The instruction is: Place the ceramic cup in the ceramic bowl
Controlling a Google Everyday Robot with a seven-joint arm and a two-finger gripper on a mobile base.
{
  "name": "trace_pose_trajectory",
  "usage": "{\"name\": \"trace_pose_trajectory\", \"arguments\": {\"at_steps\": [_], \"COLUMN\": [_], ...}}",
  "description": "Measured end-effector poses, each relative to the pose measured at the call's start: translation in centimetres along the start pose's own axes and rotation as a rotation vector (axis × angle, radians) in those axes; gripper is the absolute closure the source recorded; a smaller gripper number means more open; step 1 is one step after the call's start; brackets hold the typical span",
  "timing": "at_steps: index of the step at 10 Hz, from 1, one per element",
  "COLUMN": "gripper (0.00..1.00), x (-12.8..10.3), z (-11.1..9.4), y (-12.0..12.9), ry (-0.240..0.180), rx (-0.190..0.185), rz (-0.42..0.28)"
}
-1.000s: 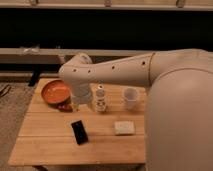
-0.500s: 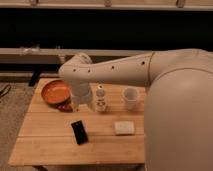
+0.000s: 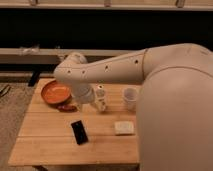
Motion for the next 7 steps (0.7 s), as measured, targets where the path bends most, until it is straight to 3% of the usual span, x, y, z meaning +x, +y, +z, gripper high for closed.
{"name": "trace_pose_trajectory", "arguments": {"at_steps": [3, 5, 7], "gripper": [0.35, 0.35, 0.35], "x": [0.3, 0.2, -0.5], "z": [-0.4, -0.6, -0.2], "y": [-5.8, -7.4, -10.8], "ry": [-0.029, -0.04, -0.059], "rx": [-0.011, -0.028, -0.04], "rz": [0.102, 0.143, 0.186]}}
